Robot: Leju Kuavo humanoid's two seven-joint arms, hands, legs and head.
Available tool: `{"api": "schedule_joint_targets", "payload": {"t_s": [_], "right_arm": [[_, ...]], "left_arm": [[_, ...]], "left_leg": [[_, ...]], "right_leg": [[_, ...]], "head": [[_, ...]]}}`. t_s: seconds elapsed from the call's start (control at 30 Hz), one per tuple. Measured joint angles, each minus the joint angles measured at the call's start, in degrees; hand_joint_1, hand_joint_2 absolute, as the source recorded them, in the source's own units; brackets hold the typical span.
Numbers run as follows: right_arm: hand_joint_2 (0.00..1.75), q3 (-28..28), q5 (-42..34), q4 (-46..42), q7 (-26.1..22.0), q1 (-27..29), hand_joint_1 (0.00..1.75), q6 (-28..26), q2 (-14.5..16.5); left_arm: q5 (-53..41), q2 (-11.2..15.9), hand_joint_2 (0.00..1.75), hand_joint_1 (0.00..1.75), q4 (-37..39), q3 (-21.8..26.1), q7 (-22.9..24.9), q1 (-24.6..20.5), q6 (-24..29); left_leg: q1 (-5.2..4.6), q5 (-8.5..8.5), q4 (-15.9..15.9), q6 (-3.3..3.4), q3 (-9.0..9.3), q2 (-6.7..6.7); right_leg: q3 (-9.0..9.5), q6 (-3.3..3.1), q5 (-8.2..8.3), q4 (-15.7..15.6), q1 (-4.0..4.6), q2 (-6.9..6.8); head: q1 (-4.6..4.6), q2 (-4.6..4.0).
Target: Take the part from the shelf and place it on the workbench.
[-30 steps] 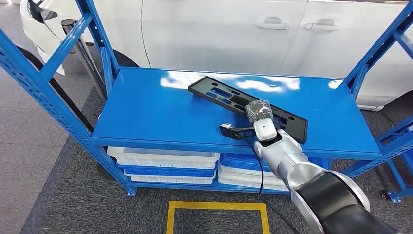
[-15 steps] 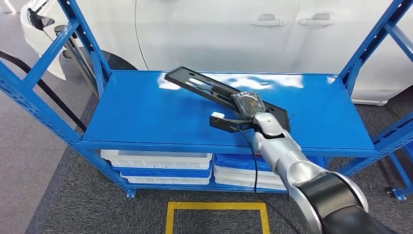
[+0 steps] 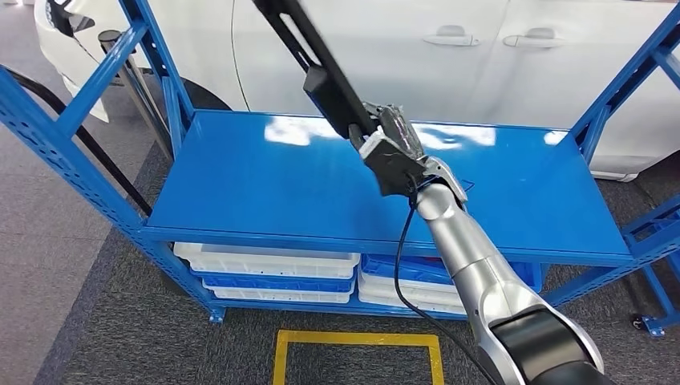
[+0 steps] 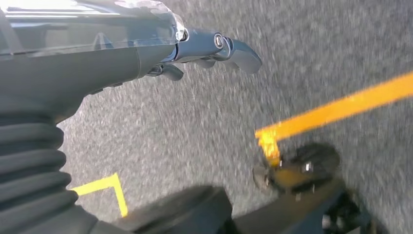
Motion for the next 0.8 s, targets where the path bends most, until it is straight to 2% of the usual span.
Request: {"api": "schedule_joint_targets", "payload": {"t_s": [0.03, 0.07, 0.1, 0.17, 0.2, 0.23, 0.27, 0.37, 0.43, 0.5, 0.53, 0.57, 0.6, 0.67, 0.7, 0.73, 0.8], "right_arm": [[1.75, -0.21, -5.97, -3.17, -0.19, 1.50, 1.75, 4.59, -0.51], [1.75, -0.41, -11.28, -6.27, -0.03, 2.95, 1.75, 8.76, -0.98], [1.75, -0.61, -15.71, -9.20, 0.18, 4.21, 1.75, 12.21, -1.42], [1.75, -1.03, -21.68, -14.46, 0.71, 5.85, 1.75, 16.57, -2.12], [1.75, -1.21, -23.00, -16.31, 0.93, 6.24, 1.75, 17.49, -2.34], [1.75, -1.35, -24.18, -17.90, 1.18, 6.65, 1.75, 18.38, -2.49], [1.75, -1.51, -25.92, -19.28, 1.41, 7.20, 1.75, 19.66, -2.76], [1.75, -1.82, -35.89, -23.69, 2.92, 9.67, 1.75, 26.14, -3.53], [1.75, -1.83, -44.51, -27.01, 4.44, 11.54, 1.75, 31.12, -3.81], [1.75, -1.81, -51.71, -29.96, 6.15, 13.35, 1.75, 34.72, -4.12], [1.75, -1.80, -54.41, -31.23, 7.16, 14.24, 1.75, 35.64, -4.24], [1.75, -1.79, -56.69, -32.52, 8.30, 15.15, 1.75, 36.11, -4.34], [1.75, -1.77, -58.45, -33.86, 9.36, 16.10, 1.75, 36.27, -4.42], [1.75, -1.73, -60.12, -36.76, 10.62, 18.00, 1.75, 36.20, -4.60], [1.75, -1.71, -60.15, -38.12, 10.78, 18.89, 1.75, 36.09, -4.72], [1.75, -1.69, -59.97, -39.33, 10.80, 19.73, 1.75, 35.96, -4.83], [1.75, -1.63, -59.45, -41.22, 10.77, 21.27, 1.75, 35.65, -5.03]], "left_arm": [[0.06, -0.01, 1.75, 0.00, 0.00, 0.00, -0.04, 0.09, -0.04], [0.16, -0.02, 1.75, 0.00, 0.00, 0.00, -0.13, 0.20, -0.10], [0.27, -0.04, 1.75, 0.00, 0.00, 0.00, -0.23, 0.28, -0.13], [0.44, -0.05, 1.75, 0.00, 0.00, 0.00, -0.41, 0.33, -0.21], [0.47, -0.05, 1.75, 0.00, 0.00, 0.00, -0.46, 0.29, -0.24], [0.48, -0.05, 1.75, 0.00, 0.00, 0.00, -0.50, 0.25, -0.26], [0.49, -0.05, 1.75, 0.00, 0.00, 0.00, -0.52, 0.23, -0.26], [0.65, -0.03, 1.75, 0.00, 0.00, 0.00, -0.53, 0.30, -0.15], [0.93, -0.01, 1.75, 0.00, 0.00, 0.01, -0.52, 0.32, 0.09], [1.28, -0.01, 1.75, 0.00, 0.00, 0.03, -0.54, 0.27, 0.38], [1.41, -0.01, 1.75, 0.00, 0.00, 0.05, -0.55, 0.21, 0.49], [1.48, -0.01, 1.75, 0.00, 0.00, 0.06, -0.57, 0.15, 0.57], [1.51, -0.01, 1.75, 0.00, 0.00, 0.07, -0.56, 0.11, 0.63], [1.50, -0.01, 1.75, 0.00, 0.00, 0.05, -0.68, 0.29, 0.72], [1.49, 0.00, 1.75, 0.00, 0.00, 0.05, -0.88, 0.40, 0.72], [1.46, 0.01, 1.75, 0.00, 0.00, 0.04, -1.15, 0.49, 0.69], [1.44, 0.01, 1.75, 0.00, 0.00, 0.04, -1.72, 0.64, 0.56]], "left_leg": [[0.01, -0.07, 0.02, 0.04, 0.04, -0.04], [0.02, -0.16, 0.07, 0.02, 0.08, -0.10], [0.04, -0.30, 0.18, -0.07, 0.16, -0.16], [0.03, -0.75, 0.53, -0.46, 0.29, -0.25], [-0.07, -0.98, 0.75, -0.73, 0.31, -0.26], [-0.16, -1.15, 0.87, -1.00, 0.32, -0.25], [-0.25, -1.25, 0.87, -1.30, 0.33, -0.23], [-0.20, -1.86, 1.18, -2.19, 0.31, -0.14], [-0.11, -4.39, 5.09, -2.67, -1.25, -0.06], [-0.10, -7.99, 12.55, -2.95, -4.47, -0.03], [-0.10, -9.05, 15.67, -3.01, -5.85, -0.02], [-0.12, -9.02, 16.97, -2.98, -6.39, -0.02], [-0.14, -7.91, 16.02, -2.87, -5.86, -0.01], [-0.17, -4.15, 8.90, -2.34, -2.41, -0.01], [-0.28, -2.86, 5.18, -2.04, -0.62, -0.01], [-0.40, -2.22, 2.70, -1.77, 0.54, -0.03], [-0.68, -2.22, 1.33, -1.35, 1.13, -0.12]], "right_leg": [[-1.40, 0.17, -0.70, 2.73, -0.13, -0.01], [-1.88, 0.28, -0.22, 3.37, -0.29, -0.02], [-1.33, 0.34, 1.28, 1.85, -0.44, -0.03], [2.04, 0.28, 5.37, -5.66, -0.66, -0.06], [3.55, 0.13, 6.63, -9.02, -0.60, -0.03], [4.54, -0.06, 7.20, -11.22, -0.50, 0.01], [4.87, -0.29, 7.04, -11.96, -0.32, 0.06], [5.10, -1.27, 7.05, -12.34, -0.32, 0.08], [5.43, -1.95, 7.07, -12.65, -0.53, -0.03], [5.62, -2.33, 6.89, -12.60, -0.35, -0.16], [5.67, -2.43, 6.81, -12.52, -0.25, -0.19], [5.72, -2.51, 6.71, -12.42, -0.16, -0.19], [5.78, -2.55, 6.60, -12.29, -0.10, -0.14], [5.97, -2.43, 6.33, -12.06, -0.01, 0.08], [5.97, -2.24, 6.23, -11.92, 0.10, 0.18], [5.94, -2.00, 6.21, -11.87, 0.17, 0.23], [5.84, -1.42, 6.32, -11.91, 0.22, 0.21]], "head": [[0.00, 0.00], [0.00, 0.00], [0.00, 0.00], [0.00, 0.00], [0.00, 0.00], [0.00, 0.00], [-0.01, 0.00], [-0.02, 0.00], [-0.02, 0.00], [-0.02, 0.00], [-0.02, 0.00], [-0.02, 0.00], [-0.02, 0.00], [-0.01, 0.00], [-0.01, 0.00], [-0.01, 0.00], [-0.02, 0.00]]}}
